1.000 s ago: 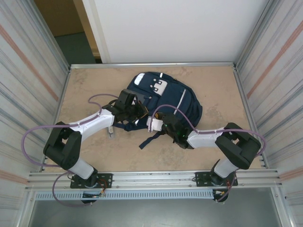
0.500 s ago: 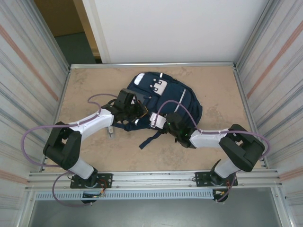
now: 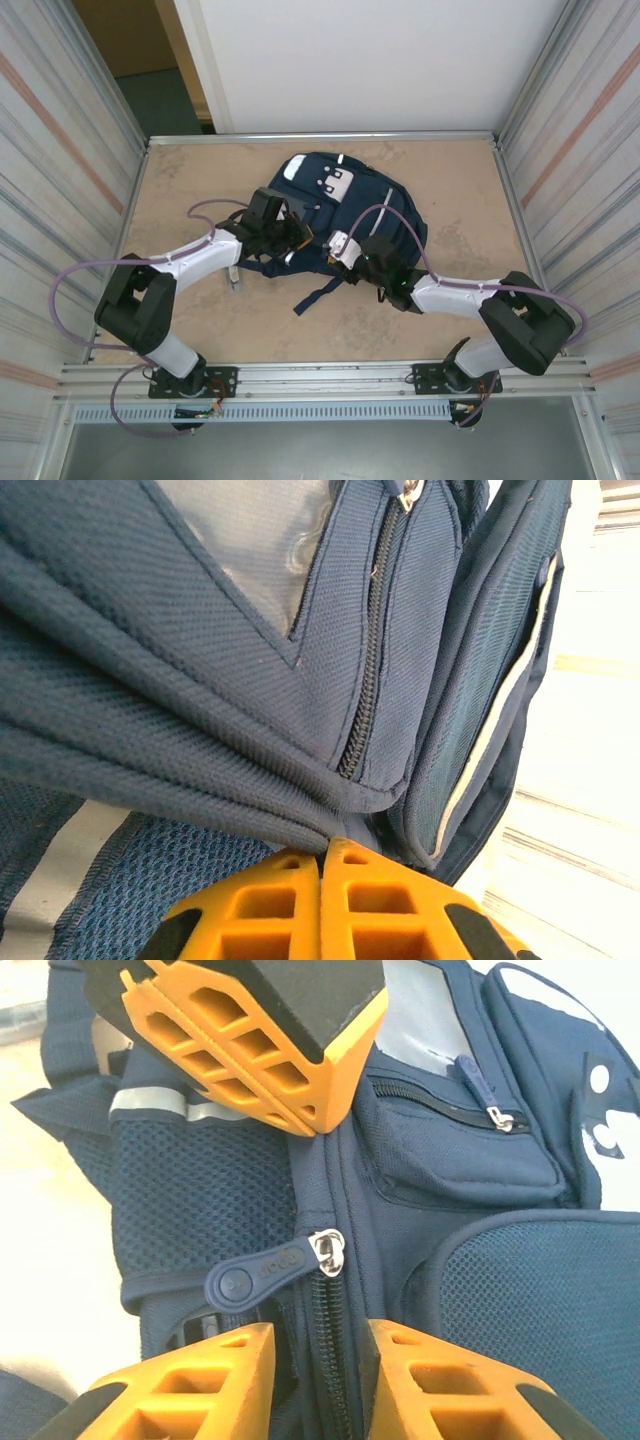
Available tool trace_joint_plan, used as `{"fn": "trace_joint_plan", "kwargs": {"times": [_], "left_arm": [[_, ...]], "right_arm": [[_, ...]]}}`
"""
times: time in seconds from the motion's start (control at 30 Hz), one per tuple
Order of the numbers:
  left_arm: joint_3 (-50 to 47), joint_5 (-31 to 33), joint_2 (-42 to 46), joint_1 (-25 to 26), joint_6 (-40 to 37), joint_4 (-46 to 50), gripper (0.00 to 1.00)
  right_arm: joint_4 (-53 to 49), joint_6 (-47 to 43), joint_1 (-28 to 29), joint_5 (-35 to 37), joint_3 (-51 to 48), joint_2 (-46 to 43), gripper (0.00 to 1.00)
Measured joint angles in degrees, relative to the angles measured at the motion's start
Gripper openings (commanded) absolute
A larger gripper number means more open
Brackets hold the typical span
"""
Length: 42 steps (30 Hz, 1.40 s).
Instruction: Pack the student bag
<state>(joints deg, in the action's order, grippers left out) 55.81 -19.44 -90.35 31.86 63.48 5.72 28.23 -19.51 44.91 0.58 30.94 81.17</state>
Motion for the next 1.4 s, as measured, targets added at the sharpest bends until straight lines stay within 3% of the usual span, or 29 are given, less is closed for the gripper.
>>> {"fn": "trace_joint_plan", "kwargs": {"times": [0.23,0.4,0.9,1.4], "left_arm": [[0.00,-0.31,-0.20,0.00,0.87,-0.20,0.00],[0.00,-0.42,-0.20,0.02,1.11,-0.48,0.00],[-0.15,-0.50,-0.20,0.13,1.27,-1.31,0.00],[-0.66,-0.50,-0.20,0.13,1.27,-1.95,0.00]], "right_arm": [[-0.42,-0.50,-0.90,-2.67,0.00,0.00,0.43],[1.11,-4.74,1.79,-0.87,-0.57,1.11,0.49],[8.24,-13.00,6.54,9.99,-0.63,5.49,0.50],[10.88,-14.05,8.70,13.18,-0.02,8.72,0.48]]}}
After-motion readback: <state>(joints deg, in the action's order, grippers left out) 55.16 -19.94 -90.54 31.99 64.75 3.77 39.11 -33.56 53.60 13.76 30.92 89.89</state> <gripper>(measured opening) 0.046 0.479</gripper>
